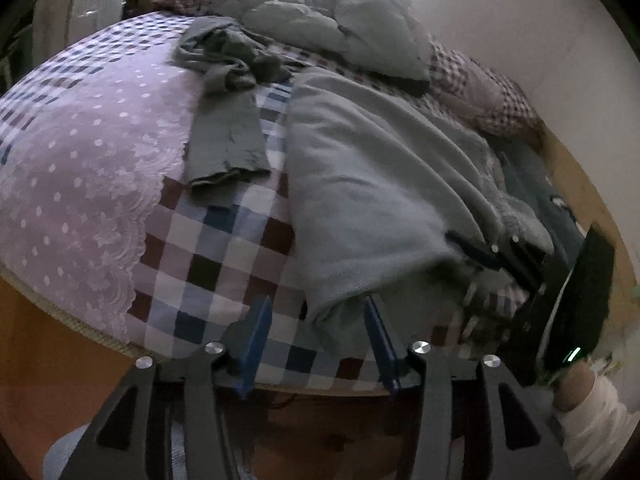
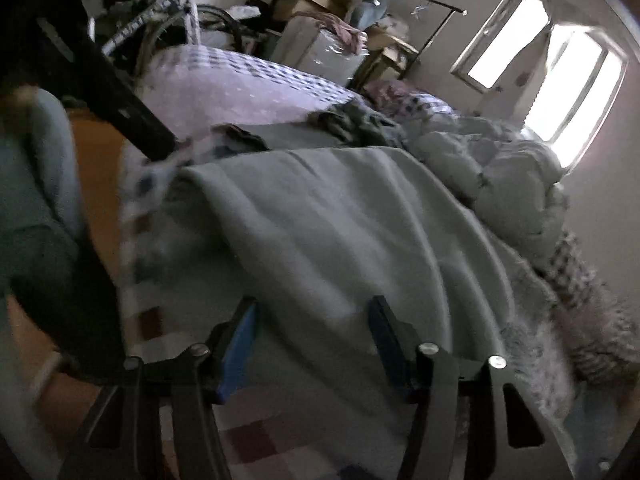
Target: Fold clothes
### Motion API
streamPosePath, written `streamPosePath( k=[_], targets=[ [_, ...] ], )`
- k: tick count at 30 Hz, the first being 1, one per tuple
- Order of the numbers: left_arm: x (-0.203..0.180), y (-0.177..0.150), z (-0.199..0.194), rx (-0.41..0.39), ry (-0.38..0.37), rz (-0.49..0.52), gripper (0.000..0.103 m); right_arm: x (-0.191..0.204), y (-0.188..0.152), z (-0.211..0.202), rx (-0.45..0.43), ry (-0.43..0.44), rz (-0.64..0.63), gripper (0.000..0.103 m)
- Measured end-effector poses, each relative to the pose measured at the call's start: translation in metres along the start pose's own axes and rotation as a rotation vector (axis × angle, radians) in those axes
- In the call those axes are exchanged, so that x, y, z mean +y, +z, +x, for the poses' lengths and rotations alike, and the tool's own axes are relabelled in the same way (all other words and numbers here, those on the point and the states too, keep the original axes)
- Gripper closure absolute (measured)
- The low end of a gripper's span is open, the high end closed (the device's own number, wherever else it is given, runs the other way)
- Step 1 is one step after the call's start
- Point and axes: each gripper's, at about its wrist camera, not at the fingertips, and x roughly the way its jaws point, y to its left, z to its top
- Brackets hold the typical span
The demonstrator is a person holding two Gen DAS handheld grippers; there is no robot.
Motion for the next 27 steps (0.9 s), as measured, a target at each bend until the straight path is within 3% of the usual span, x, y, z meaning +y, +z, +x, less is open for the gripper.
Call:
streamPosePath(
  k=[1,2,8,15,16,18,20,22,24,27],
  targets=[
    [-0.003,0.000,0.004,0.009,0.008,0.016,0.048,-0.007,0.003,-0.001,-0.009,-0.008,0.027,0.087],
    [-0.006,0.000,0.007,0.019,0.015,0.031,0.048,-0.015,0.007,-0.004,-0.020,-0.003,0.057,0.089],
    [-0.030,0.005,0.024,0.028,0.022,0.106,0.048,-0.072,0.033,-0.036,-0.111,0.024,0.245,0.093],
    [-0.065,-0.003,0.022,0.024,0.009,0.132,0.048,-0.085,0.050,-0.056,-0.154,0.033,0.293,0.093],
    [-0.069,-0.003,0.025,0.031,0.024,0.142,0.048,-0.084,0.050,-0.058,-0.157,0.036,0.294,0.093],
    [-0.070,0.000,0.037,0.039,0.128,0.162,0.048,-0.082,0.050,-0.062,-0.165,0.039,0.295,0.094],
    [-0.054,0.006,0.041,0.006,0.249,0.111,0.067,-0.081,0.051,-0.066,-0.174,0.032,0.290,0.094],
    [-0.031,0.013,0.029,-0.043,0.194,-0.015,0.068,-0.081,0.050,-0.068,-0.178,0.032,0.288,0.094],
    [-0.024,0.016,0.020,-0.079,0.185,-0.057,0.069,-0.081,0.048,-0.069,-0.176,0.042,0.285,0.094],
    [-0.013,0.012,0.028,-0.048,0.166,-0.114,0.069,-0.076,0.041,-0.067,-0.162,0.057,0.277,0.094]
  ],
)
